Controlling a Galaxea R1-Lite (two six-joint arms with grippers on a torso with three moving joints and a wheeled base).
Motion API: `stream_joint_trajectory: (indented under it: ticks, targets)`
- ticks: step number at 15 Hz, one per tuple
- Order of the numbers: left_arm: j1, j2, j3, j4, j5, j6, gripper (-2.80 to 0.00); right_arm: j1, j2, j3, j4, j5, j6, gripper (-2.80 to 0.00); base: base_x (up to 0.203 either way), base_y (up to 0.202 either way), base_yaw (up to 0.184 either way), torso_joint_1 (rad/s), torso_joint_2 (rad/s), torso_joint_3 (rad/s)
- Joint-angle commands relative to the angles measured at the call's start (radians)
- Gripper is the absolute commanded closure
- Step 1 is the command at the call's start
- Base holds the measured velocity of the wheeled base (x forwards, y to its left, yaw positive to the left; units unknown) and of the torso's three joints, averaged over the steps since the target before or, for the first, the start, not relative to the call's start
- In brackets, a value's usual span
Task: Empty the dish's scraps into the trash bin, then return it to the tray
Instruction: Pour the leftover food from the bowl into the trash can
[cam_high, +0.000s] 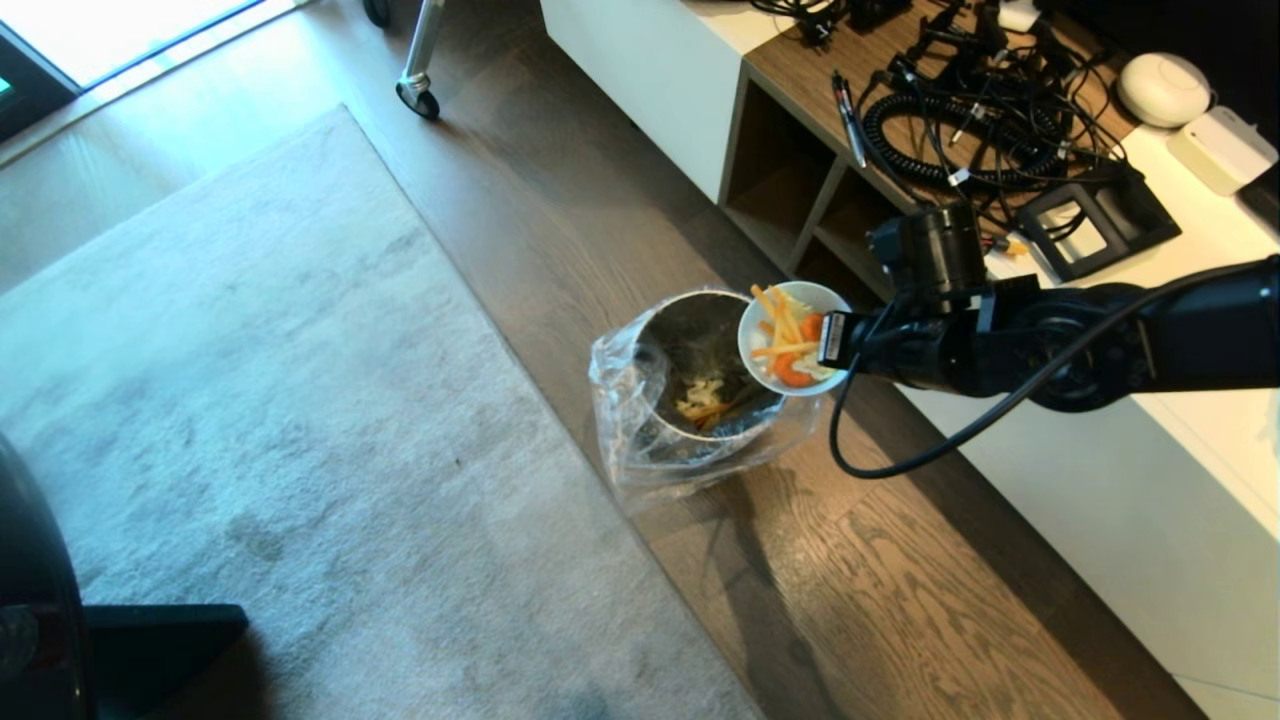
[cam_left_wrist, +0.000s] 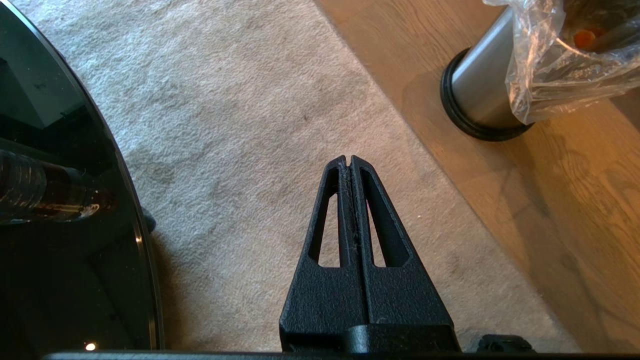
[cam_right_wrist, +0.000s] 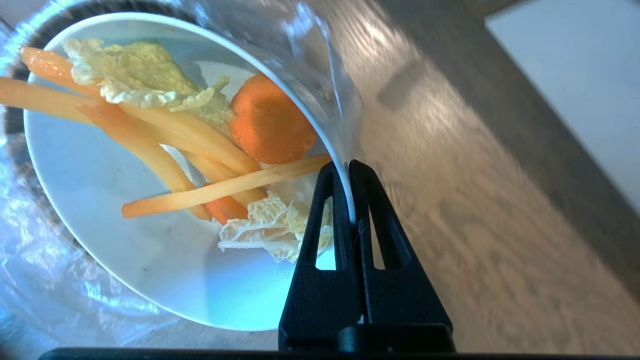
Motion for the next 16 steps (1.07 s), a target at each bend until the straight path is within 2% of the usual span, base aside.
stream_joint_trajectory:
  ticks: [1,13,16]
  targets:
    - [0.0,0.0,0.0,0.0,0.001,-0.001,0.0,0.005,0.019,-0.01,-0.056,-0.004,-0.063,0.0,0.0,0.0,0.0,0.0,0.0,0.0]
    - [0.0,0.0,0.0,0.0,0.001,-0.001,0.0,0.073,0.124,-0.005,-0.598,-0.002,-0.535,0.0,0.0,0.0,0.0,0.0,0.0,0.0]
    - [0.0,0.0,0.0,0.0,0.001,-0.001,0.0,0.079,0.121,0.041,-0.696,0.001,-0.617,0.0,0.0,0.0,0.0,0.0,0.0,0.0]
